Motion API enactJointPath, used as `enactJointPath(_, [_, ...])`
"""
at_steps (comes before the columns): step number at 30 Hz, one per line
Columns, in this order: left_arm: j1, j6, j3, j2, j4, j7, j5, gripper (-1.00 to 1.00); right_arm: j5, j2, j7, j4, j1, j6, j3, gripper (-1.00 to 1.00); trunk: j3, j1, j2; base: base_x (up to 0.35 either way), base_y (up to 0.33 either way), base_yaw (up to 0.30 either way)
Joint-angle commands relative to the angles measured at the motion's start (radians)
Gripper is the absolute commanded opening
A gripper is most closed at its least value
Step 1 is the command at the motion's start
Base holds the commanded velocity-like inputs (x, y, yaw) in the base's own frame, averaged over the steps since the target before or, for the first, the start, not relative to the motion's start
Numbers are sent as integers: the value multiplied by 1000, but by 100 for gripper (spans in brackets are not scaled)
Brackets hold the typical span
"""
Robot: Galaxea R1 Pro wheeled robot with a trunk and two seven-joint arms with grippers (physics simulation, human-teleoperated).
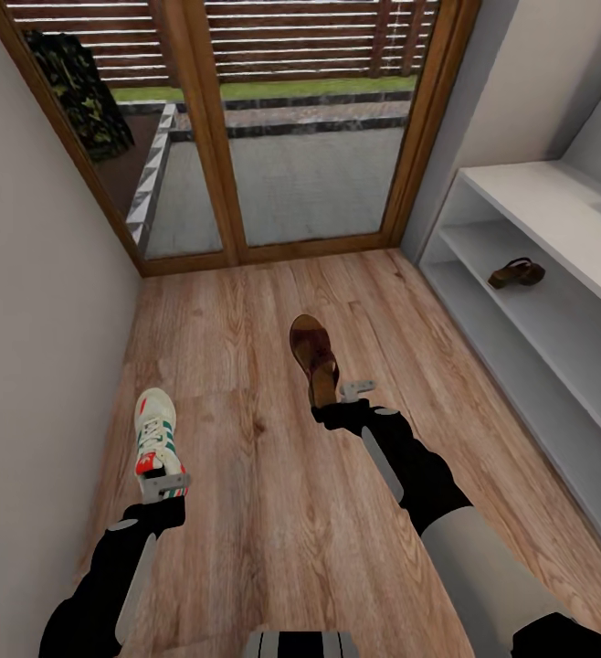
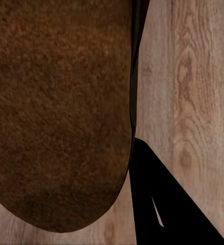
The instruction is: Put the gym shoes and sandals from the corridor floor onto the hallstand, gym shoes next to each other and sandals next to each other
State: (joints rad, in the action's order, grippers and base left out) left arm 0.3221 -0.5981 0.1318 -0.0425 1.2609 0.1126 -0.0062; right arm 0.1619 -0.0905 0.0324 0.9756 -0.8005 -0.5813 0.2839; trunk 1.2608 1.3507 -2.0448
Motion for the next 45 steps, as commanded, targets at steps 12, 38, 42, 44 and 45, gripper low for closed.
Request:
enactJointPath(12, [0,0,-1,0,0,-1,-1,-100,4,0,-2,0,0,0,1,-100,0,0,0,114,62,-82])
enactJointPath(38, [0,0,0,0,0,-1,-1,-100,6,3,2,-4,2,43,1,-100,0,0,0,1,0,-283])
enactJointPath(42, [0,0,0,0,0,-2,-1,-100,9,3,2,-5,3,223,2,-100,0,0,0,0,0,-285])
enactJointPath(44, [0,0,0,0,0,-1,-1,-100,10,3,1,-6,8,257,2,-100,0,0,0,0,0,-285])
enactJointPath(45, [0,0,0,0,0,-1,-1,-100,9,3,1,-7,17,266,2,-100,0,0,0,0,0,-285])
